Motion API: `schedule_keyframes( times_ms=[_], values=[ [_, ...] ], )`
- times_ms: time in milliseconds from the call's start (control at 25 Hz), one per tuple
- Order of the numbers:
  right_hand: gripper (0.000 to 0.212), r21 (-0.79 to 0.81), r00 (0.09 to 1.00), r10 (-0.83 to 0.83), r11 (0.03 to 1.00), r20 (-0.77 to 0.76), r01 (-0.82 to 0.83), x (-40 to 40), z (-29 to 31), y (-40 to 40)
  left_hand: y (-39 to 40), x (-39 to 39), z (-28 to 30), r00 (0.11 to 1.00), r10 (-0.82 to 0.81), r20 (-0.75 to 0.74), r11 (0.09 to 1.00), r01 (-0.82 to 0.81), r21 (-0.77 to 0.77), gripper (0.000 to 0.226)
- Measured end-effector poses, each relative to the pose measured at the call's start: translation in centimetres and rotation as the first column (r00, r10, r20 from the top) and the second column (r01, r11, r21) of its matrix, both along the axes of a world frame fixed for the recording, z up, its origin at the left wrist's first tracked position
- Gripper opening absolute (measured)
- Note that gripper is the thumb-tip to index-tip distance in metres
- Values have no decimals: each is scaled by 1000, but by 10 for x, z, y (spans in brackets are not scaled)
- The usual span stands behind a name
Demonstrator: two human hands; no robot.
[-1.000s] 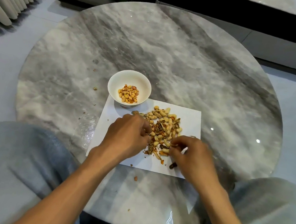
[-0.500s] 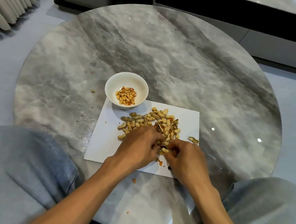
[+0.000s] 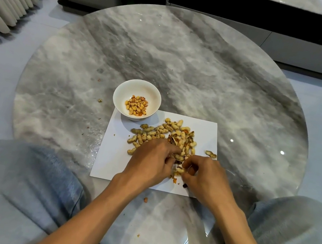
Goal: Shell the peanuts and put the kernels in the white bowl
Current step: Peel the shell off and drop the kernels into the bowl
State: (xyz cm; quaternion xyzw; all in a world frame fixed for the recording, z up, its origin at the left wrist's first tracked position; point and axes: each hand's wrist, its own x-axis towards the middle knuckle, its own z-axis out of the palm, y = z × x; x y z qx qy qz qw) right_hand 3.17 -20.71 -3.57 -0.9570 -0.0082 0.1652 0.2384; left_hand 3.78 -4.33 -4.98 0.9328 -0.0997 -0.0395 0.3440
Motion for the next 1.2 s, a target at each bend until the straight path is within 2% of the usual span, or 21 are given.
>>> schedule_keyframes(
  times_ms=[320,480,600,720,840,960,1080,1200],
  values=[
    [23,94,967,-204,977,150,192,17,-1,-9,-5,3,-15,997,-7,71,994,-1,113,16],
    [23,112,970,-216,973,116,203,20,-11,-3,-9,2,-17,997,15,71,998,-20,67,26],
    [23,88,968,-227,972,111,218,20,-12,-6,-9,3,-18,998,31,57,999,-33,29,22],
    [19,126,977,-135,985,165,115,17,-8,-3,-8,3,-17,998,38,55,999,-37,-5,13],
    [18,156,992,27,987,126,-47,17,-6,1,-6,4,-18,998,44,39,997,-41,-61,8],
    [9,244,995,-5,969,96,-19,18,-5,-1,-5,6,-14,997,69,20,983,-65,-174,10],
    [4,480,994,-113,872,5,97,20,3,-4,-2,10,1,985,147,-95,910,-172,-377,15],
    [6,716,974,-198,664,-110,216,20,16,-4,1,11,18,968,150,-200,764,-242,-599,21]
  ],
)
